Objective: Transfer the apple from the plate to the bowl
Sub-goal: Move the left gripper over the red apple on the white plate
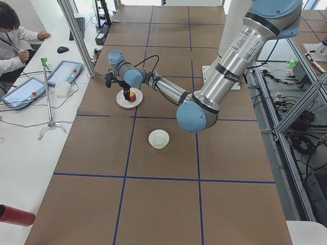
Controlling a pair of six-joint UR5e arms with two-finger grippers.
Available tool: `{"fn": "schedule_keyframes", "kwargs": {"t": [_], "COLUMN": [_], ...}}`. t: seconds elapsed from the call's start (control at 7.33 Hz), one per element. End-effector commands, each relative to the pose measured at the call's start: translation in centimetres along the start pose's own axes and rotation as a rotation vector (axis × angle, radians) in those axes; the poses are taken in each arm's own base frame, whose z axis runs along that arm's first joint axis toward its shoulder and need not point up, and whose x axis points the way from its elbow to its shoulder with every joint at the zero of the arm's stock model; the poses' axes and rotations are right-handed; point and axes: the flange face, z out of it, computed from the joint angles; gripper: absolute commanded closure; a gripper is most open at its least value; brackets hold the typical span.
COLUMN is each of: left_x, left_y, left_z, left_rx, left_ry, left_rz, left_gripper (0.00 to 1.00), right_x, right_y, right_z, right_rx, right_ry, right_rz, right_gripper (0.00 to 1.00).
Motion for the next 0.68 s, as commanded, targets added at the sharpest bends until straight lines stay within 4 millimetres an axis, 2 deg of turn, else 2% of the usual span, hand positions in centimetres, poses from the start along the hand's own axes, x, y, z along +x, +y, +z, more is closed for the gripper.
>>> {"fn": "schedule_keyframes", "kwargs": {"t": [0.0, 0.27, 0.41, 0.55], "left_x": [3.9, 6.0, 6.0, 5.8], "left_y": [0.0, -1.7, -1.1, -1.1], "left_z": [3.7, 6.3, 8.2, 8.5], "left_rx": [0.041, 0.043, 0.027, 0.043], "left_ry": [-0.044, -0.022, -0.037, -0.049], "left_rz": [-0.01, -0.08, -0.074, -0.072], "left_gripper": [0.0, 0.0, 0.0, 0.0], "right_x": [0.0, 0.0, 0.0, 0.0], "right_y": [0.0, 0.0, 0.0, 0.0], "right_z": [0.0, 0.0, 0.1, 0.0], "right_rx": [0.0, 0.0, -0.001, 0.0], "right_ry": [0.0, 0.0, 0.0, 0.0], "right_rz": [0.0, 0.0, 0.0, 0.0], "right_gripper": [0.0, 0.0, 0.0, 0.0]}}
